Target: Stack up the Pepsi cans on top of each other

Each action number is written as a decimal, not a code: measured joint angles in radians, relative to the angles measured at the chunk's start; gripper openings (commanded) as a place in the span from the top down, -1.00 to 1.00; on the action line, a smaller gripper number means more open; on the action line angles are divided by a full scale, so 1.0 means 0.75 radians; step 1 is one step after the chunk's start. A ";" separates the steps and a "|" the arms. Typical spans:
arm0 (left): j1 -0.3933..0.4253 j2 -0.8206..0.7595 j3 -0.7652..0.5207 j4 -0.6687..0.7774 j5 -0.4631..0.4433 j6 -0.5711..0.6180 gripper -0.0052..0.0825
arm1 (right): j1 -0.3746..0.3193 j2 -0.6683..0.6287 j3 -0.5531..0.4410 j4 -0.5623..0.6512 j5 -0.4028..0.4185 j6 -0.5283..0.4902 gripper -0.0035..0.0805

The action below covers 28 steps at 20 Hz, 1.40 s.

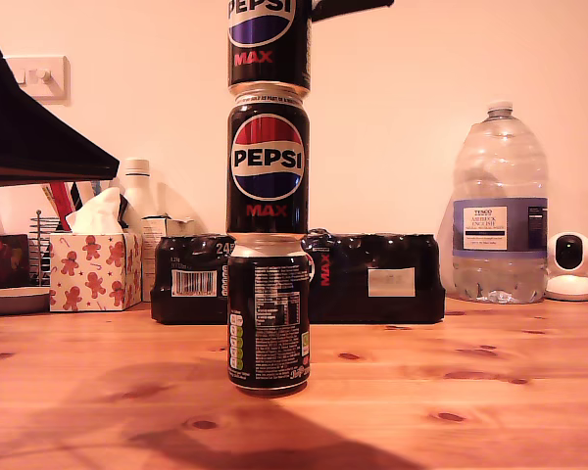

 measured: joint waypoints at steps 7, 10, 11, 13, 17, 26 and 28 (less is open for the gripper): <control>0.000 0.000 0.000 0.008 0.000 0.009 0.87 | 0.000 0.000 0.068 -0.033 -0.004 0.001 -0.93; 0.000 0.000 0.000 0.048 0.000 0.010 0.87 | 0.000 -0.001 0.154 -0.106 -0.004 0.001 -0.93; 0.000 0.000 0.000 0.065 0.000 0.010 0.87 | 0.000 -0.004 0.195 -0.146 -0.004 0.000 -0.91; 0.000 0.000 0.000 0.086 0.000 0.010 0.87 | 0.000 -0.015 0.281 -0.254 0.008 0.000 -0.67; 0.000 0.000 0.000 0.087 0.000 0.010 0.87 | -0.018 -0.043 0.432 -0.498 0.051 -0.033 0.79; 0.011 0.000 0.020 0.127 -0.162 0.012 0.87 | -0.099 -0.050 0.458 -0.628 0.190 -0.164 0.94; 0.034 0.000 0.020 0.127 -0.181 0.012 0.87 | -0.175 -0.050 0.457 -0.655 0.205 -0.176 0.94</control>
